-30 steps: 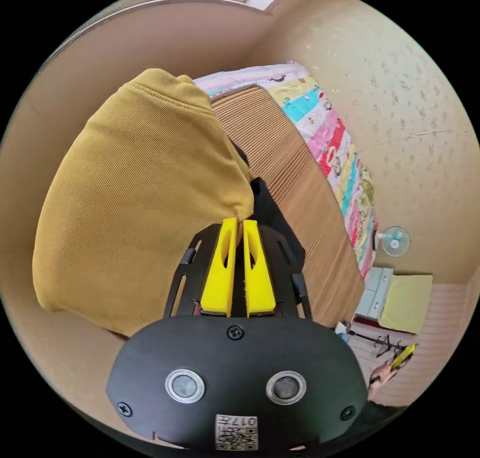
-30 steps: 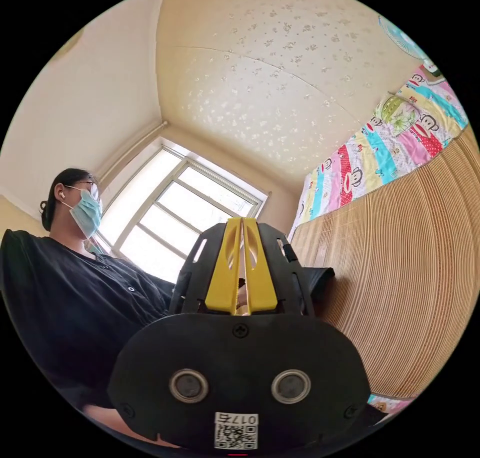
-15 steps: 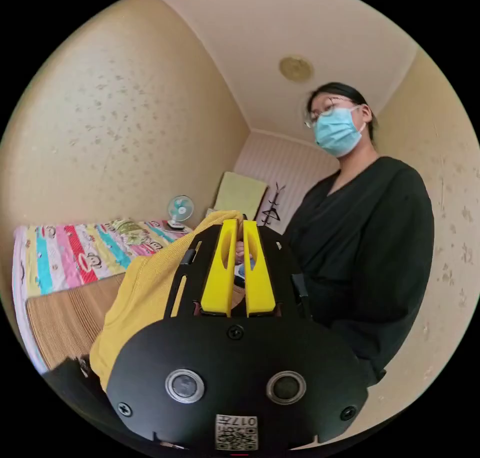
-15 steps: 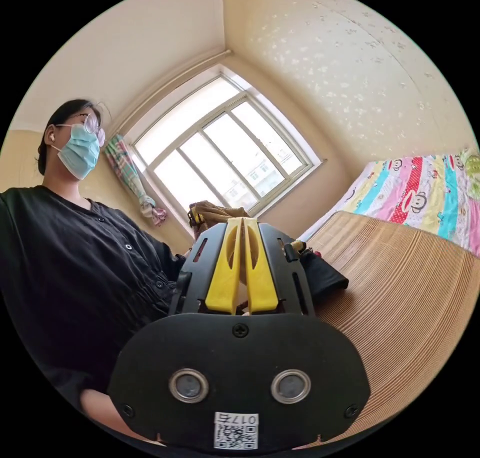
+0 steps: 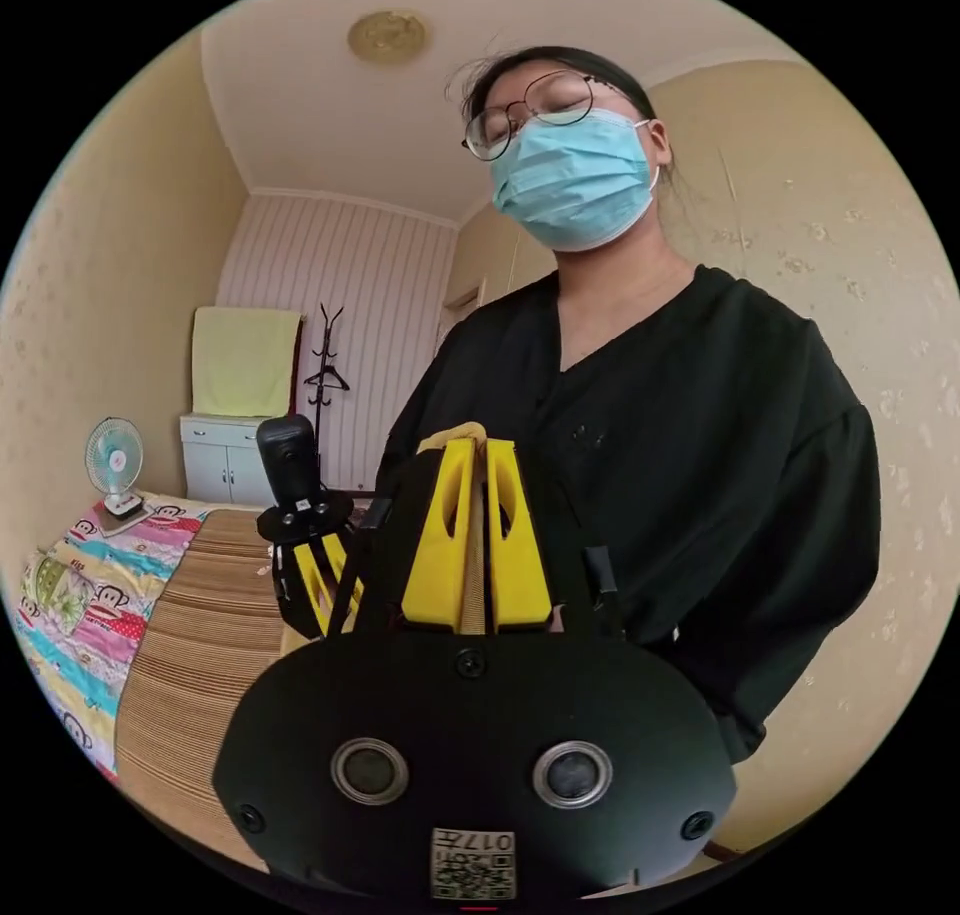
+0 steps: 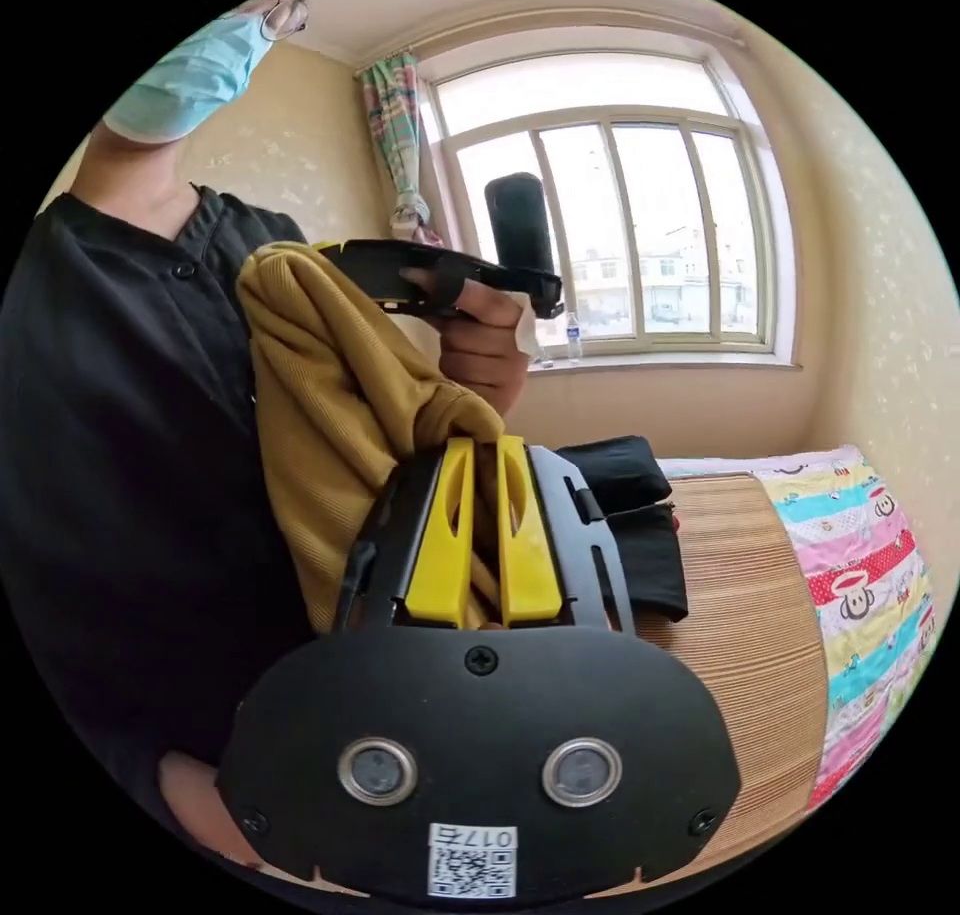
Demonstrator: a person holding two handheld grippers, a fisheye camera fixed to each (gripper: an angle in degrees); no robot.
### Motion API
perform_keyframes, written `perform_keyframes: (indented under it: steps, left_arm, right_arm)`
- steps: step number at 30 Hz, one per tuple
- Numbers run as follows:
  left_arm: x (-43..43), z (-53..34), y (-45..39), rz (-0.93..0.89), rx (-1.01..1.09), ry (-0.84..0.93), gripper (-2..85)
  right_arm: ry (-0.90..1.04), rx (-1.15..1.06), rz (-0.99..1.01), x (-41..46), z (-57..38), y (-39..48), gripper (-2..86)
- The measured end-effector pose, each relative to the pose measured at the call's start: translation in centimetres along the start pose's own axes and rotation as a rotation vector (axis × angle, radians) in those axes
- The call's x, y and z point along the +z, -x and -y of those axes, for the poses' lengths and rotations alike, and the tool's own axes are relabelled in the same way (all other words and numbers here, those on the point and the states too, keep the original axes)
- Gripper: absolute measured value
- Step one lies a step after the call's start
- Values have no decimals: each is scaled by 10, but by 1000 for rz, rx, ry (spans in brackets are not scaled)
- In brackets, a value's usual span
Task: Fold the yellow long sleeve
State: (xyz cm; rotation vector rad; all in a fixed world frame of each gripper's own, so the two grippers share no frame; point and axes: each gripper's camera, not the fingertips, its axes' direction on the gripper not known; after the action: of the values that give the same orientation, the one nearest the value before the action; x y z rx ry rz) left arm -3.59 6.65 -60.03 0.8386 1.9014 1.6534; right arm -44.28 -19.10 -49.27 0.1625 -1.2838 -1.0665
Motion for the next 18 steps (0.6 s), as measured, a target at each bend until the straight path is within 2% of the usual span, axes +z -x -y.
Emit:
perform_keyframes:
  steps: [3,5,6,8,10,14,18]
  left_arm:
    - [11,3,-2,142,-64,101,7]
    - [18,0,9,303,-182,184,7]
    - [19,-2,14,343,-222,197,7]
    - [19,-16,45,518,-434,210,5]
    - [13,-32,68,609,-588,161,1]
    - [3,-57,82,666,-673,17,15]
    - [27,-52,92,620,-647,47,96]
  right_arm:
    - [-202,226,-121,-54,-19,-26,39]
    - [-323,289,-197,-91,-31,-32,36]
    - [-369,297,-249,-113,-35,-31,34]
    - [-392,278,-378,-139,-32,-22,32]
    - [-400,248,-504,-155,-23,-7,31]
    - [-450,201,-656,-159,1,20,30]
    - [-303,147,-836,-113,39,29,29]
